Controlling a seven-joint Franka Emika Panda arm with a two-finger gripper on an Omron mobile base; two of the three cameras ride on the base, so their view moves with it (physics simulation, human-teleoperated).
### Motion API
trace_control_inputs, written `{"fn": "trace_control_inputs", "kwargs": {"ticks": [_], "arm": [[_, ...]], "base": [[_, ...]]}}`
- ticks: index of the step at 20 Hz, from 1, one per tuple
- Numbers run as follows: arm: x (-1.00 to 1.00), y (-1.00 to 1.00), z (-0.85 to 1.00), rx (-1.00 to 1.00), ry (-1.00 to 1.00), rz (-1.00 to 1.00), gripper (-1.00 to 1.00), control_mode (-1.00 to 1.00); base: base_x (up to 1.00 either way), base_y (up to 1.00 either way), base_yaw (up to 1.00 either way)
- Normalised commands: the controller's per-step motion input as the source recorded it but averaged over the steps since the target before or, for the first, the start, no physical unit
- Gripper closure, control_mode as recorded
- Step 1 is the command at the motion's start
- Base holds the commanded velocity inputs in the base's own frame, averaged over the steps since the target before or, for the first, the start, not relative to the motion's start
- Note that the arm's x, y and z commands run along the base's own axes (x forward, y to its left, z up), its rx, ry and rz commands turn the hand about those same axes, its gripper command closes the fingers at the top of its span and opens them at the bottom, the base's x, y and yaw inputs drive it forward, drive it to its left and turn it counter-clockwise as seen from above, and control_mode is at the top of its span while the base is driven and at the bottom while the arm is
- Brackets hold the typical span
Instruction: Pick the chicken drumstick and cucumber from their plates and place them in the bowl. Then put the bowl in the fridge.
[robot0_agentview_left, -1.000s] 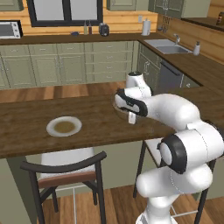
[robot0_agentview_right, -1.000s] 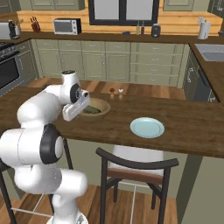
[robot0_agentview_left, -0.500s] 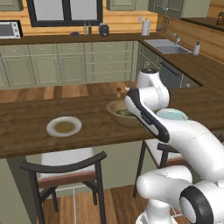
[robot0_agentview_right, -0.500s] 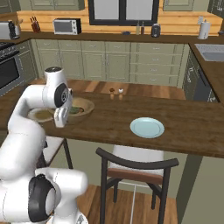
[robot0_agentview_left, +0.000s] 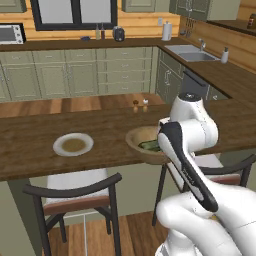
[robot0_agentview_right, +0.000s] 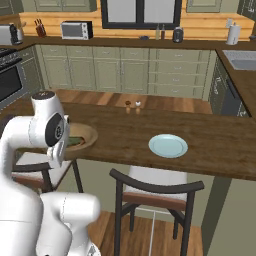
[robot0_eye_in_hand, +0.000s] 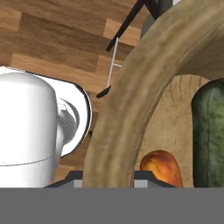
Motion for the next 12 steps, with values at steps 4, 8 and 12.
{"fn": "trace_control_inputs", "kwargs": {"ticks": [4,8,12], "arm": [[-1.00,-0.42,0.18,-0.05,-0.20,0.00,1.00,-1.00],[-0.96,-0.34,0.09,-0.05,-0.16,0.00,1.00,-1.00],[-0.09,-0.03,0.00,0.00,0.01,0.00,1.00,-1.00]], "base": [[0.00,0.00,0.00],[0.00,0.00,0.00],[0.00,0.00,0.00]]}}
